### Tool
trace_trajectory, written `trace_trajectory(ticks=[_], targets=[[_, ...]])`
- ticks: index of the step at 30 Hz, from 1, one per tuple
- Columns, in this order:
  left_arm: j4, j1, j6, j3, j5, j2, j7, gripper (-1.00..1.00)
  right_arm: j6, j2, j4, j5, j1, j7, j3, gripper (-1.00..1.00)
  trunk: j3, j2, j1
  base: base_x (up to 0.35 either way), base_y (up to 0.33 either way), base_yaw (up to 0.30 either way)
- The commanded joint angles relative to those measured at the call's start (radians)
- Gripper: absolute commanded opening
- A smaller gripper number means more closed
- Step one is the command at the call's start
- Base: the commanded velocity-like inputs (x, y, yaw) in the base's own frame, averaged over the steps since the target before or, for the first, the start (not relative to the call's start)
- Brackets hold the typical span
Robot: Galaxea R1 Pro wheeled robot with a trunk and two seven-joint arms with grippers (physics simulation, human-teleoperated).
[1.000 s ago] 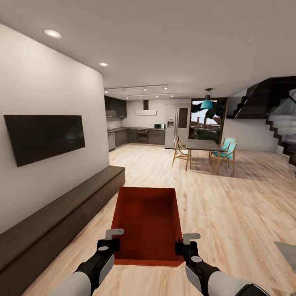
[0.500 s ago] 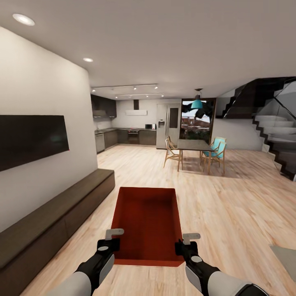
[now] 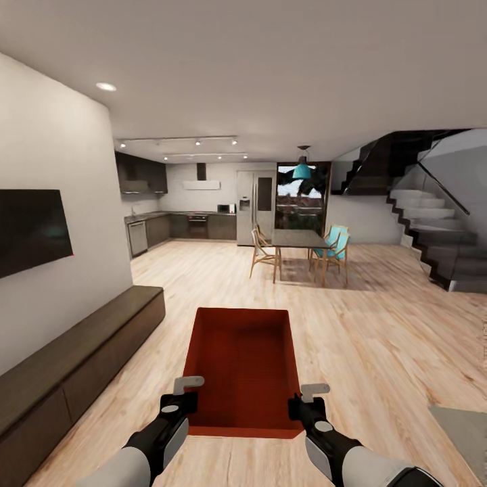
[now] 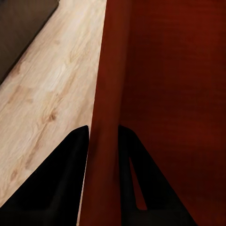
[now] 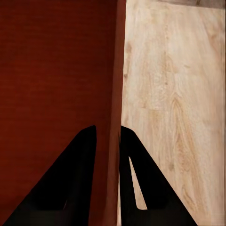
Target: Move the two storage containers from the living room to the garage. In the garage, place one container on the floor and stack the other container on top of it (either order is fine).
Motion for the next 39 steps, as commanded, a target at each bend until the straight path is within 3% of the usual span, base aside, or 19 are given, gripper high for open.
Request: trace_trajectory(ticks=[1, 20, 39], targets=[[-0.035, -0.001, 0.004, 0.025, -0.017, 0.009, 0.008, -1.00, -0.002, 0.000, 0.002, -0.009, 0.000, 0.002, -0.008, -1.00, -0.002, -0.001, 0.001, 0.321, 0.000, -0.284], [-0.035, -0.001, 0.004, 0.026, -0.017, 0.009, 0.008, -1.00, -0.002, 0.000, 0.002, -0.009, 0.000, 0.001, -0.008, -1.00, -0.005, -0.001, 0.001, 0.321, 0.000, -0.283], [-0.035, -0.001, 0.004, 0.026, -0.017, 0.009, 0.008, -1.00, -0.002, 0.000, 0.002, -0.009, 0.000, 0.000, -0.008, -1.00, -0.006, -0.001, 0.001, 0.321, 0.000, -0.017]])
